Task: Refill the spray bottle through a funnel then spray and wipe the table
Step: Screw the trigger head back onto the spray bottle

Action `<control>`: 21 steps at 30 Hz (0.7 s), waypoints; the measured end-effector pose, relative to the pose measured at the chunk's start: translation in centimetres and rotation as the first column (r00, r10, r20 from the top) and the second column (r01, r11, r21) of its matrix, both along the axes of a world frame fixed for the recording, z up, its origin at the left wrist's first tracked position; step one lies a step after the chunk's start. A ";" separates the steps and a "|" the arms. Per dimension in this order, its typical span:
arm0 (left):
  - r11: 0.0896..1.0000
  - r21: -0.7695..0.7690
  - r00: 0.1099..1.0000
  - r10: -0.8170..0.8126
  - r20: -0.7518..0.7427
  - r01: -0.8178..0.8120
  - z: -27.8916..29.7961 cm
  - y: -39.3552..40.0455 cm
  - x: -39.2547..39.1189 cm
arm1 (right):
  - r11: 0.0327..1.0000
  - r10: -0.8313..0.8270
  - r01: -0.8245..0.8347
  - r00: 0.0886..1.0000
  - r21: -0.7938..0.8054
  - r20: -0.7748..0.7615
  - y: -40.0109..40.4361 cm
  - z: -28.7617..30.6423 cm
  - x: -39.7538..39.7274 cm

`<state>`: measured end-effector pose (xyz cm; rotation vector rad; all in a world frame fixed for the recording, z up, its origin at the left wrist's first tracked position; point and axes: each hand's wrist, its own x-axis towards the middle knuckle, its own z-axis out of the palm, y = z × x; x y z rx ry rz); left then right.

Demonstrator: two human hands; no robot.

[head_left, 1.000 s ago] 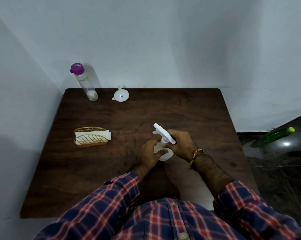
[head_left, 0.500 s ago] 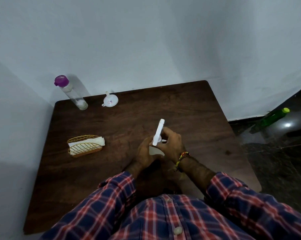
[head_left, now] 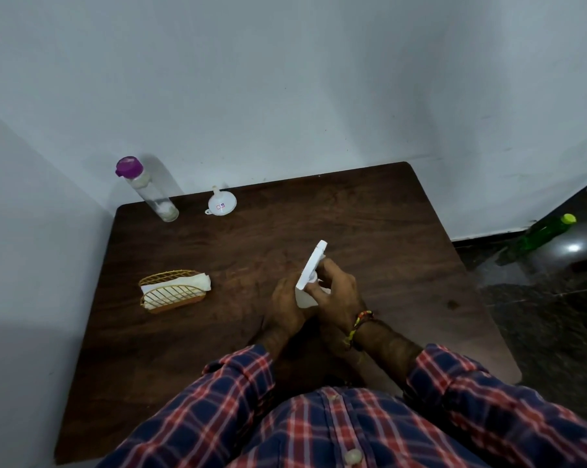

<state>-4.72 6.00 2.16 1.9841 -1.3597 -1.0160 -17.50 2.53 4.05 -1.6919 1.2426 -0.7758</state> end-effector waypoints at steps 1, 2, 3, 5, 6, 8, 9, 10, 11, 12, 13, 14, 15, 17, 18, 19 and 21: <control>0.999 -0.020 1.000 0.024 -0.013 -0.024 0.0 0.0 0.0 | 0.999 0.025 -0.025 1.000 -0.021 -0.009 0.2 0.1 0.0; 0.999 -0.011 0.999 0.040 -0.029 -0.041 -0.2 -0.1 -0.1 | 0.998 0.044 -0.044 0.999 -0.040 -0.012 0.3 0.1 0.0; 0.999 0.010 0.999 0.043 -0.027 -0.043 -0.3 -0.1 -0.2 | 0.998 0.047 -0.047 0.999 -0.050 -0.005 0.4 0.0 0.0; 0.999 0.037 0.999 0.033 -0.006 -0.032 0.0 -0.2 -0.1 | 0.999 -0.004 0.004 1.000 -0.038 0.010 0.2 -0.1 0.3; 0.999 0.032 1.000 0.027 -0.010 -0.027 -0.1 -0.3 0.1 | 0.999 -0.053 0.053 0.998 -0.013 0.028 0.1 -0.1 0.4; 1.000 0.019 0.999 0.008 -0.044 -0.008 0.0 -0.4 0.3 | 0.988 -0.149 0.145 0.984 0.050 0.099 0.1 0.0 0.8; 1.000 0.023 0.999 -0.008 -0.047 0.009 0.2 -0.3 0.5 | 0.984 -0.170 0.163 0.978 0.068 0.124 0.2 0.1 0.9; 1.000 0.020 0.999 -0.014 -0.051 0.015 0.2 -0.3 0.6 | 0.985 -0.165 0.157 0.977 0.070 0.132 0.4 -0.1 0.9; 1.000 0.016 0.999 -0.019 -0.048 0.020 0.0 -0.2 0.7 | 0.990 -0.132 0.125 0.985 0.063 0.115 0.6 -0.2 0.9; 1.000 0.013 0.999 -0.021 -0.049 0.021 -0.1 -0.2 0.7 | 0.996 -0.080 0.075 0.992 0.050 0.097 0.8 -0.3 0.8; 0.999 0.011 0.999 -0.032 -0.026 0.033 -0.2 -0.2 0.8 | 0.998 -0.043 0.040 0.996 0.038 0.076 0.9 -0.5 0.7; 0.999 0.017 0.999 -0.041 -0.017 0.042 -0.3 -0.2 0.8 | 0.999 -0.036 0.034 0.997 0.035 0.072 0.9 -0.6 0.6; 0.999 0.020 0.999 -0.037 -0.025 0.038 0.0 -0.2 0.8 | 0.998 -0.054 0.051 0.995 0.039 0.078 0.7 -0.7 0.6; 1.000 0.014 0.998 -0.020 -0.061 0.021 -0.2 -0.4 0.7 | 0.989 -0.137 0.128 0.983 0.074 0.123 0.5 -0.4 0.8; 1.000 0.003 0.997 -0.010 -0.078 0.010 -0.4 -0.3 0.6 | 0.981 -0.178 0.163 0.971 0.101 0.158 0.4 -0.3 1.0; 1.000 -0.001 0.997 -0.002 -0.078 0.002 -0.5 -0.3 0.4 | 0.976 -0.201 0.183 0.964 0.114 0.173 0.5 -0.3 1.2; 0.997 -0.033 0.993 0.064 -0.097 -0.068 -0.6 -0.1 0.0 | 0.983 -0.171 0.157 0.972 0.096 0.161 0.8 -0.4 1.2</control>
